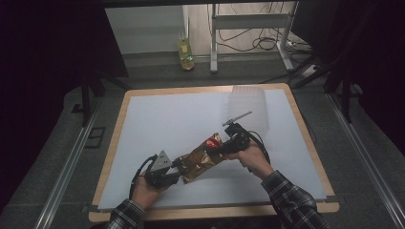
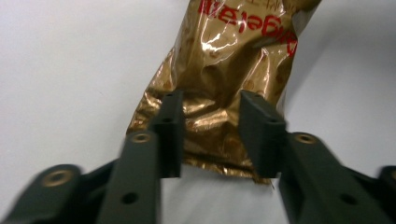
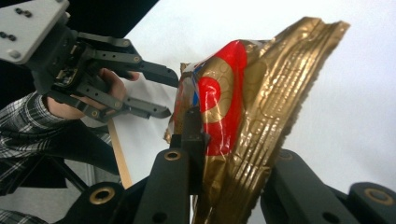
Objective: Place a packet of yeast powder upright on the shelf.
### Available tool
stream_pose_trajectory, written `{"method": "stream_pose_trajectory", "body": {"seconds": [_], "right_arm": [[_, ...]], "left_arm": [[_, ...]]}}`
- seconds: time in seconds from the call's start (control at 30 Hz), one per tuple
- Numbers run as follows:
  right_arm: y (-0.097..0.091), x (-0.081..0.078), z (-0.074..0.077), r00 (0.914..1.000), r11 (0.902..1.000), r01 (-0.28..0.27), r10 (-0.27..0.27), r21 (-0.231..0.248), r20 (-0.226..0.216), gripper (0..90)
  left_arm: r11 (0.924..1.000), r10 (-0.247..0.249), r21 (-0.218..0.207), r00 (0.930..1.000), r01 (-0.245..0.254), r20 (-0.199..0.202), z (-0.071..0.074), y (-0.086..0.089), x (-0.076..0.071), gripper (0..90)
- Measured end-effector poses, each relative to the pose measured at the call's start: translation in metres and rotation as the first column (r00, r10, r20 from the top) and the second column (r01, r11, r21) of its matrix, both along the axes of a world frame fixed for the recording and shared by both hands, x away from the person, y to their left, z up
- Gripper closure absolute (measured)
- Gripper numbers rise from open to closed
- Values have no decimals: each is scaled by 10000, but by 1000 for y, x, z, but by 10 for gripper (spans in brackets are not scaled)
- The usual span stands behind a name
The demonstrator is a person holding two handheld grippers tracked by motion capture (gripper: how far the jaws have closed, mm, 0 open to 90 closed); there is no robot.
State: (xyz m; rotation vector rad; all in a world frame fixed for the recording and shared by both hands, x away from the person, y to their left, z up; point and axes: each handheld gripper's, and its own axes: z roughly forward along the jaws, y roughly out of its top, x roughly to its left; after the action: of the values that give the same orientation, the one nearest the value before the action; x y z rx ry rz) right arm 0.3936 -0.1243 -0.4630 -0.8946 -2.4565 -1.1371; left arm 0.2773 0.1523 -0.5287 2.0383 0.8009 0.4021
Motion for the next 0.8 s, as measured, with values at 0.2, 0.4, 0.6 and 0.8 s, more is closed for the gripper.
{"method": "stream_pose_trajectory", "body": {"seconds": [0.2,0.4,0.6,0.8], "right_arm": [[-4,-1,16,9975,9996,-159,176,-249,689,769],[-10,1,29,9925,9987,-178,234,-480,1198,769],[-14,1,42,9814,9973,-300,422,-675,1873,768],[-19,4,53,9660,9932,-410,672,-1088,2497,767]], "left_arm": [[9999,156,-5,9999,-156,71,1,1,-1,409],[9987,391,-317,9992,-390,6,1,7,0,294],[9963,439,-734,9988,-453,-201,2,11,0,222],[9974,537,-466,9982,-548,-252,0,10,1,179]]}}
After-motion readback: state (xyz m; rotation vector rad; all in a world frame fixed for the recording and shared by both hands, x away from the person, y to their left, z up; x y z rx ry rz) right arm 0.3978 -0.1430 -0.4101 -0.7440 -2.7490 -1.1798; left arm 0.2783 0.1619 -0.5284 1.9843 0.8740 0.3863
